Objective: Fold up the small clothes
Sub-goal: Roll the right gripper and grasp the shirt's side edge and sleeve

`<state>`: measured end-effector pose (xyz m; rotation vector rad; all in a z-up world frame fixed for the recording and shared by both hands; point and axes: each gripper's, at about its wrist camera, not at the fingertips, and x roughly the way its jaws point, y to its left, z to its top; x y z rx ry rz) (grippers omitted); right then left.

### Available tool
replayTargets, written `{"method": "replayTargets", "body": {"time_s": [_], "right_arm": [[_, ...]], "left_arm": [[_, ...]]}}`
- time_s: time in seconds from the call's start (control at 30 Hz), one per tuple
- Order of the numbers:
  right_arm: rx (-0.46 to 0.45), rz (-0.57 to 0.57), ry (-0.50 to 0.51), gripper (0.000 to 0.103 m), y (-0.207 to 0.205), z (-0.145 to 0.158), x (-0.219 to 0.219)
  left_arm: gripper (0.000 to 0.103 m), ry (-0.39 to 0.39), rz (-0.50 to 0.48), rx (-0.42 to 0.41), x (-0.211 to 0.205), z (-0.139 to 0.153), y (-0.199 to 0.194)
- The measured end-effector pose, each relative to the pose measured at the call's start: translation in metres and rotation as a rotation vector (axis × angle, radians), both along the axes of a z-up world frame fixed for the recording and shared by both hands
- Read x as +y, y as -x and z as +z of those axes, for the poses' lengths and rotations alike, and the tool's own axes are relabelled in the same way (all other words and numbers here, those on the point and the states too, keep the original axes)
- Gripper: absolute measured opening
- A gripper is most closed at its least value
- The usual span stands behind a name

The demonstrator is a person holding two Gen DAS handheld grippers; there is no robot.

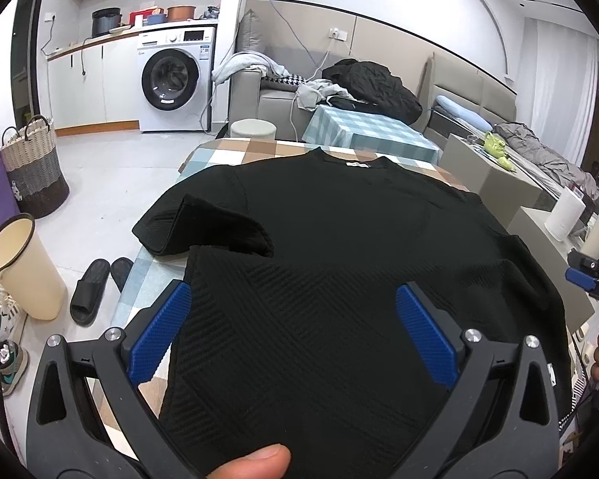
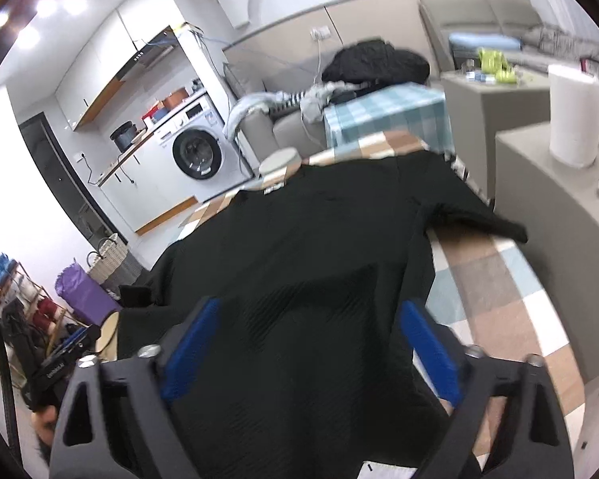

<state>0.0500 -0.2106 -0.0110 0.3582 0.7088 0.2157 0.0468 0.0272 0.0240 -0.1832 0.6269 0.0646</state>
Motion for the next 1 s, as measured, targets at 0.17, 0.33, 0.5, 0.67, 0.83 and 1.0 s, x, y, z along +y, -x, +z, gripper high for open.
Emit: {"method": "replayTargets", "body": {"time_s": [0.17,0.33,0.5,0.67,0.83,1.0], "right_arm": [[0.071,-0.098,0.01,0.082,-0.024,-0.018,-0.025],[0.153,-0.167,0.012,0.047,-0.052,-0.043,-0.047],[0.221,-0.259,0.03,0.007,-0.049,-0.062,-0.069],[0.307,-0.219,0.009,0.006,-0.041,-0.076,-0.073],[0.244,-0.292,-0.058,0.041,-0.046,-0.056,-0.09],[0.23,-0.4,-0.154,0.044,-0.066,-0.05,-0.112]], "left_arm": [[0.102,-0.002,0.003,0.016,0.005,-0.006,-0.015],[0.102,-0.003,0.017,0.046,0.009,-0.015,-0.025],[0.102,-0.007,0.031,0.062,0.012,-0.021,-0.034],[0.102,0.002,0.023,0.087,0.013,-0.027,-0.048],[0.102,-0.013,0.0,0.088,0.006,-0.023,-0.061],[0.102,0.0,-0.006,0.081,0.005,-0.022,-0.069]]}}
